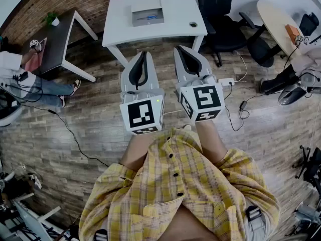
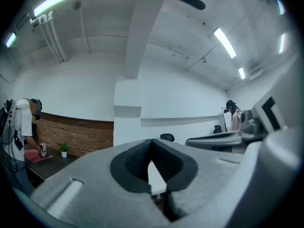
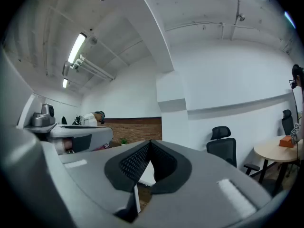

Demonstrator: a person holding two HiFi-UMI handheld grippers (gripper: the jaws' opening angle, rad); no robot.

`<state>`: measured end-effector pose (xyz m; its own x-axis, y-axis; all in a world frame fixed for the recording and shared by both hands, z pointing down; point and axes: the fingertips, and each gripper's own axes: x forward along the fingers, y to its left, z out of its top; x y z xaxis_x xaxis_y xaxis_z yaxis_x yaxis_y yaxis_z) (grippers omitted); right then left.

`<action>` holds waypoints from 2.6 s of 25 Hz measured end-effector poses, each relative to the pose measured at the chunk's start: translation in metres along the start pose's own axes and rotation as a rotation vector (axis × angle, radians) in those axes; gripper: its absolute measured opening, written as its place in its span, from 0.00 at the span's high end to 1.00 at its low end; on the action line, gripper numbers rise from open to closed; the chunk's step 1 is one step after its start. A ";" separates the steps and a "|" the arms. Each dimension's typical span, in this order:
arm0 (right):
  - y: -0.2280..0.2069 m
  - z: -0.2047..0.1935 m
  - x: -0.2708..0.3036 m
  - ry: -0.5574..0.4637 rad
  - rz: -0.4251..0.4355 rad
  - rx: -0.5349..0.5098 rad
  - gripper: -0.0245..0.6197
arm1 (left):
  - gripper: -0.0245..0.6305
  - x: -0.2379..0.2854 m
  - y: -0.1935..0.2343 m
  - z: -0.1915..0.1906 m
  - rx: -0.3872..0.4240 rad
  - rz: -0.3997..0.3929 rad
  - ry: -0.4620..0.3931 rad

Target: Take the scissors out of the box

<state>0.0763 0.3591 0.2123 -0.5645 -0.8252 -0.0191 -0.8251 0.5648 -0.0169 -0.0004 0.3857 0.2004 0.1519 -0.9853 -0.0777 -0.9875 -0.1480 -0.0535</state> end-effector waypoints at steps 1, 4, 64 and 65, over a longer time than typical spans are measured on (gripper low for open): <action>-0.001 0.000 0.000 -0.002 0.002 -0.001 0.95 | 0.96 0.001 -0.002 -0.002 0.005 0.002 0.007; -0.007 -0.001 -0.001 -0.003 0.010 -0.002 0.95 | 0.96 0.003 -0.007 -0.004 0.019 0.006 0.011; -0.091 -0.015 0.337 0.029 -0.025 0.043 0.95 | 0.96 0.314 0.166 -0.048 0.003 -0.023 0.026; -0.092 -0.016 0.347 0.030 -0.034 0.051 0.95 | 0.96 0.321 0.172 -0.051 0.001 -0.033 0.033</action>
<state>-0.0436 0.0210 0.2231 -0.5372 -0.8434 0.0122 -0.8419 0.5353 -0.0678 -0.1239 0.0399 0.2169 0.1833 -0.9821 -0.0434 -0.9819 -0.1808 -0.0567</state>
